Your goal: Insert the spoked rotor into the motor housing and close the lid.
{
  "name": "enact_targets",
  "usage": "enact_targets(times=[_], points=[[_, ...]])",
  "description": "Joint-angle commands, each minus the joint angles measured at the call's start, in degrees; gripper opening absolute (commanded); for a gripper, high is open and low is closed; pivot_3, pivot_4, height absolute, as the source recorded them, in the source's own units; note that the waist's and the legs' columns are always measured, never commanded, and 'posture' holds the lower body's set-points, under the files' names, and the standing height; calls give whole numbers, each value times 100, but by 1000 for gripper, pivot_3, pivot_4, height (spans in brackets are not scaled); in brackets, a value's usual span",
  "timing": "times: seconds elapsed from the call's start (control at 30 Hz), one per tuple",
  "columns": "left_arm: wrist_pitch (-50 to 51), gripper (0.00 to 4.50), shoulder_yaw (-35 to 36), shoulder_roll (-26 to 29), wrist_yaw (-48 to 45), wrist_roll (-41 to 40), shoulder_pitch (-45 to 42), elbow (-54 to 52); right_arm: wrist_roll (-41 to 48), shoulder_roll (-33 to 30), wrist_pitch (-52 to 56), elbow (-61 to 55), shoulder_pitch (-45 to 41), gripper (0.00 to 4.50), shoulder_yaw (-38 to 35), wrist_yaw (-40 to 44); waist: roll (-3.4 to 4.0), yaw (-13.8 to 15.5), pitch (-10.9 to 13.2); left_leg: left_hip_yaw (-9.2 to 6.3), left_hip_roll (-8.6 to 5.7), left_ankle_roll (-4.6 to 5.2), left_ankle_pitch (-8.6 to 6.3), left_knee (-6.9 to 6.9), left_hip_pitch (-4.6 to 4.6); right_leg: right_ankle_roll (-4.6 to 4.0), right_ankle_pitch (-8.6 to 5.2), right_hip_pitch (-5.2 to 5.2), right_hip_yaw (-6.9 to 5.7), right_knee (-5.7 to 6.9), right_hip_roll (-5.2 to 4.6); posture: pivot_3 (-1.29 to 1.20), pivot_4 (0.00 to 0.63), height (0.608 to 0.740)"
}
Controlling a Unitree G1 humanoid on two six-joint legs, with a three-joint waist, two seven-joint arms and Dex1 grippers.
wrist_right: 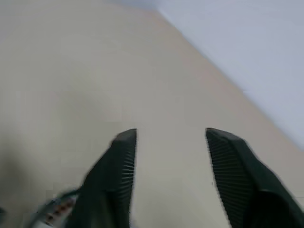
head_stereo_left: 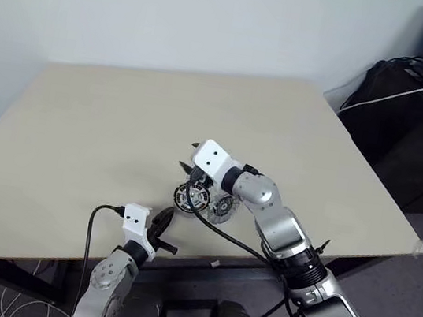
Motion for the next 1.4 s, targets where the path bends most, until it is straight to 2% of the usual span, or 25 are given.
enact_targets(times=[0.03,0.1,0.17,0.27,0.4,0.53,0.6,0.73,0.97,1.4], points=[[-21,0,-24,5,-35,-70,-52,-203,-403,-177,197,-292,111,1103,-442,-504,-1,30,1,1,0,0,0,1,0,0,0,0,0,0,0,0,0,740],[-22,0,-26,-3,-32,-64,-43,-215,-556,-314,313,-371,254,431,-600,-656,-2,54,2,2,0,1,0,2,0,0,0,0,2,0,0,0,0,740],[-22,0,-28,-6,-34,-63,-32,-226,-719,-549,539,-495,543,12,-805,-747,-4,86,1,4,0,2,0,1,-1,-1,0,-1,6,0,1,0,0,740],[-6,0,-31,0,-49,-67,-18,-244,-909,-954,868,-762,1036,12,-929,-604,-6,130,3,5,1,8,-3,1,-2,-5,-2,0,6,-6,1,0,0,740],[24,0,-29,17,-77,-71,-20,-257,-808,-1488,1326,-1338,1669,12,-799,131,-9,147,5,11,1,13,-6,1,-7,-29,-18,28,9,-11,0,0,0,740],[71,0,-41,53,-125,-68,-75,-235,-21,-1763,2073,-2253,2399,12,-892,1148,-32,127,23,10,8,14,-7,2,11,-26,-25,50,7,-14,2,0,0,740],[80,0,-42,67,-139,-72,-88,-227,165,-1706,2127,-2440,2541,12,-972,1208,-42,118,30,9,10,13,-7,3,18,-25,-27,56,4,-15,2,0,0,740],[98,0,-42,95,-171,-74,-115,-212,628,-1006,1416,-2452,2874,12,-1263,744,-63,112,46,8,11,-17,-25,12,21,-21,-25,55,4,-14,0,0,0,740],[114,0,-42,135,-173,-60,-111,-254,848,-379,817,-2025,3009,12,-1206,321,-64,132,49,4,8,-9,-29,13,23,-8,-16,54,-1,-45,-1,0,0,740],[146,0,-40,157,-176,-79,-90,-282,956,-37,377,-1365,2595,12,-984,212,-61,120,47,4,9,-1,-30,12,23,-8,-16,55,-1,-51,2,0,0,740]])
